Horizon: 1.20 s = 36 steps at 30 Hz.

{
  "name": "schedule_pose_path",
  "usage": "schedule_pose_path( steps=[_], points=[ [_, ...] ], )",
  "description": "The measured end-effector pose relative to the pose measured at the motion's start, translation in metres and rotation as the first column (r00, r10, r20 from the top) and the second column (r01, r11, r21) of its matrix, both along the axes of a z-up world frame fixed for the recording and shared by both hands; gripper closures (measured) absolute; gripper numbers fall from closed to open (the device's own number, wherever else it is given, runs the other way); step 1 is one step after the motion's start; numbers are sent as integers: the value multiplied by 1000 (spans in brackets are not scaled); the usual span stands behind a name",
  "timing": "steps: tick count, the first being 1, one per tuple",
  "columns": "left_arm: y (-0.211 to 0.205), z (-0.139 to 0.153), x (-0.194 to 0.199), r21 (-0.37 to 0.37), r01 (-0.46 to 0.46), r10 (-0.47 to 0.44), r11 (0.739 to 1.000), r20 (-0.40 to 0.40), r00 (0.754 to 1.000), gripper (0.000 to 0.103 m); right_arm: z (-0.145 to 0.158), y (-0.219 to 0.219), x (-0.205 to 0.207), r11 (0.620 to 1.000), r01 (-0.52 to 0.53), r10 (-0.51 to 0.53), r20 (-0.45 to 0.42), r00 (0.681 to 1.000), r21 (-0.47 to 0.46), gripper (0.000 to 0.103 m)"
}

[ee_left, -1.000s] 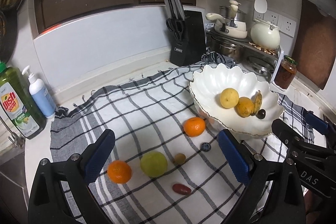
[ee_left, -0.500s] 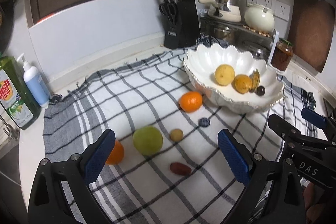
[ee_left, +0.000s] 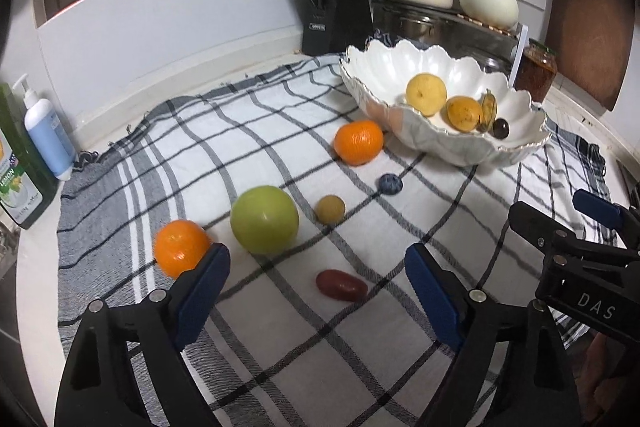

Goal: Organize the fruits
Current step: 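Withdraw both tools from the bowl back over the loose fruits, then grasp the red plum with the left tool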

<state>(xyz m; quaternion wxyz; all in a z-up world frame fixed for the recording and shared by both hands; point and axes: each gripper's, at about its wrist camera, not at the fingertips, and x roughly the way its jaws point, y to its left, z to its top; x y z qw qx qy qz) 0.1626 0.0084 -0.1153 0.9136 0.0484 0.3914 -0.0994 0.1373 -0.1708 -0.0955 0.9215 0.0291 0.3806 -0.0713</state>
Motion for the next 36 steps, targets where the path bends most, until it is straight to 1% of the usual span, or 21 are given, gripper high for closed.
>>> schedule_pose_path(
  steps=[2, 7, 9, 12, 14, 21, 25, 28, 30, 32, 34, 36],
  points=[
    [0, -5, 1, 1, 3, -3, 1000, -6, 1000, 21, -3, 0, 1, 1000, 0, 0, -8, 1000, -3, 9],
    [-1, -18, 2, -6, 11, -11, 1000, -34, 999, 22, -10, 2, 6, 1000, -5, 4, -28, 1000, -5, 9],
    [-1, -21, 3, -8, 14, -14, 1000, -42, 999, 25, -13, 2, 8, 1000, -6, 6, -34, 999, -4, 9],
    [-2, -26, 5, -10, 20, -21, 1000, -54, 998, 32, -16, 2, 10, 1000, -8, 7, -42, 999, -6, 9],
    [-2, -28, 6, -12, 24, -24, 1000, -56, 998, 40, -18, 2, 11, 1000, -7, 7, -48, 999, -7, 9],
    [-3, -38, 9, -16, 26, -27, 1000, -81, 996, 41, -23, 1, 16, 1000, -10, 9, -61, 998, -8, 9],
    [-4, -38, 11, -20, 27, -29, 999, -86, 996, 43, -25, 1, 17, 1000, -6, 6, -66, 998, -7, 9],
    [-4, -39, 13, -21, 32, -34, 999, -93, 995, 49, -25, 0, 18, 1000, -6, 6, -67, 998, -7, 9],
    [-5, -40, 13, -16, 33, -34, 999, -97, 995, 50, -25, 0, 18, 1000, -5, 5, -67, 998, -6, 9],
    [-6, -40, 13, -14, 36, -37, 999, -96, 995, 54, -25, -1, 18, 1000, -4, 4, -67, 998, -5, 9],
    [-6, -40, 13, -11, 37, -38, 999, -95, 995, 57, -24, -2, 19, 1000, -4, 4, -66, 998, -5, 9],
    [-6, -39, 12, -10, 41, -42, 999, -94, 995, 63, -24, -1, 18, 1000, -4, 4, -65, 998, -5, 9]
  ],
)
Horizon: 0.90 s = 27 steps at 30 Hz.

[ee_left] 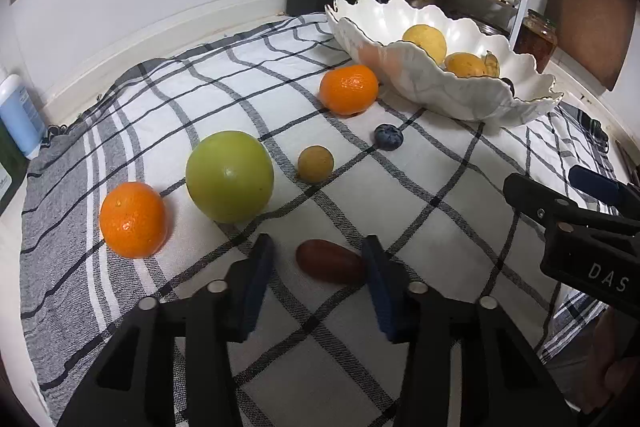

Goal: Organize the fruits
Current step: 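Grasp the red plum with the left tool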

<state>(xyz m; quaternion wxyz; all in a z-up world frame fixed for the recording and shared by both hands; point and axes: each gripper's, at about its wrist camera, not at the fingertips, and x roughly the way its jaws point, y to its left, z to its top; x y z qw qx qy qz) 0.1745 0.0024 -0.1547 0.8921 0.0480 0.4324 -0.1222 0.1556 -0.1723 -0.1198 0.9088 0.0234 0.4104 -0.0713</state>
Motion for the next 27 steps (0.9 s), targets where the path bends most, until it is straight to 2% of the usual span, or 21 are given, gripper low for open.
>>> schedule_pose_path(
  steps=[1, 2, 27],
  points=[
    [0, 0, 0, 0, 0, 0, 1000, 0, 1000, 70, 0, 0, 0, 1000, 1, -1, 0, 1000, 0, 9],
    [1, 1, 0, -3, 0, 0, 1000, -2, 1000, 71, 0, 0, 0, 1000, 1, -1, 1, 1000, 0, 9],
    [31, 22, -17, -46, -41, 42, 998, 26, 999, 71, 12, 22, -5, 999, -32, 32, 24, 999, -18, 9]
  ],
)
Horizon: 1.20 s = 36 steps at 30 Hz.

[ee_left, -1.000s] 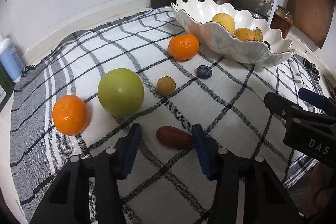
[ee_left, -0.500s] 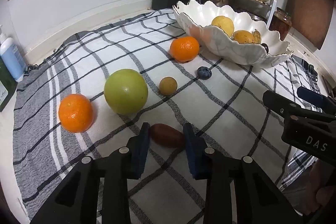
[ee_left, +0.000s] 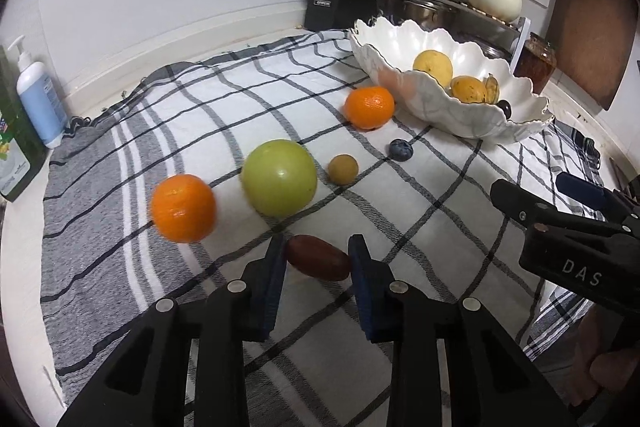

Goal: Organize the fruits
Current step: 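Grasp the red plum with the left tool, then grasp the blueberry with the right tool while the left tool holds the red plum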

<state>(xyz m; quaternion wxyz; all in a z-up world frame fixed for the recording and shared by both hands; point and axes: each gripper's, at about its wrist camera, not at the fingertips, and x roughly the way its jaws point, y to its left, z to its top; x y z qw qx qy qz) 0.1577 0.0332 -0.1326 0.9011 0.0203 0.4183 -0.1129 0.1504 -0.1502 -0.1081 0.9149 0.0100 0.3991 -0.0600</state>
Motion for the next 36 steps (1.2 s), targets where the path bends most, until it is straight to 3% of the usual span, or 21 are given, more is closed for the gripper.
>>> schedule_pose_path(
  steps=[15, 25, 31, 36],
  points=[
    [41, 14, 2, -21, -107, 107, 994, 33, 994, 71, -2, 38, 31, 995, -104, 104, 26, 994, 9, 11],
    [58, 23, 21, -27, -166, 167, 986, 55, 984, 71, -12, 58, 62, 986, -161, 161, 3, 987, 34, 35],
    [56, 23, 32, -30, -161, 163, 986, 58, 985, 71, -19, 57, 78, 985, -164, 165, -24, 986, 49, 58],
    [53, 19, 38, -32, -157, 158, 987, 46, 986, 71, -28, 55, 87, 986, -161, 164, -49, 985, 49, 64]
  ],
)
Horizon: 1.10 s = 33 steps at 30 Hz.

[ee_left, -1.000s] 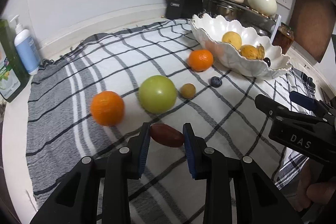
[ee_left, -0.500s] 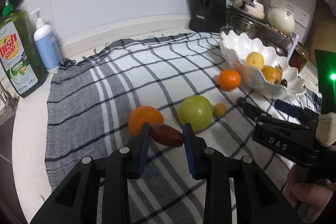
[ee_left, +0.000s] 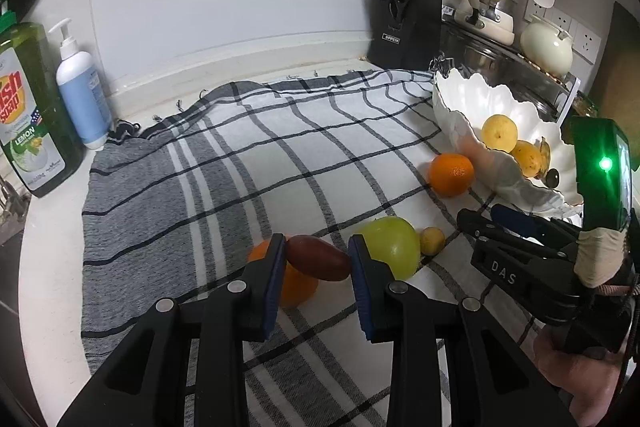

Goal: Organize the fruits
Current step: 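Grasp the blueberry with the right tool while the left tool holds the red plum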

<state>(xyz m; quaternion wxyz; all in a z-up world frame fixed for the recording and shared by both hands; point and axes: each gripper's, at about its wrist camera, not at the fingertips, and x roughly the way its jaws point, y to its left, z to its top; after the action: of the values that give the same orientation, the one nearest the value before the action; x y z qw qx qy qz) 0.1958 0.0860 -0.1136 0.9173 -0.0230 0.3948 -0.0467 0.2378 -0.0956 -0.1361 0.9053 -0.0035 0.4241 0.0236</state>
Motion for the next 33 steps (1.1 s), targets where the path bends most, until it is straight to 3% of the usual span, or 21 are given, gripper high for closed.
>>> schedule_pose_path(
  steps=[6, 9, 18, 33],
  points=[
    [-2, -3, 5, -3, 6, -6, 1000, -6, 1000, 71, -6, -1, 5, 1000, -5, 5, -12, 1000, 5, 70],
    [-2, -4, 6, -2, 7, -7, 1000, -9, 1000, 71, -6, 0, 5, 1000, -12, 12, -10, 1000, 5, 80],
    [-1, 0, 4, -8, 4, -4, 1000, -2, 1000, 71, 1, -1, -2, 1000, -16, 16, 7, 1000, 15, 80],
    [-11, 30, -15, -25, 29, -28, 999, 46, 999, 71, 39, -11, -35, 999, -13, 10, 73, 997, 39, 80]
  ],
)
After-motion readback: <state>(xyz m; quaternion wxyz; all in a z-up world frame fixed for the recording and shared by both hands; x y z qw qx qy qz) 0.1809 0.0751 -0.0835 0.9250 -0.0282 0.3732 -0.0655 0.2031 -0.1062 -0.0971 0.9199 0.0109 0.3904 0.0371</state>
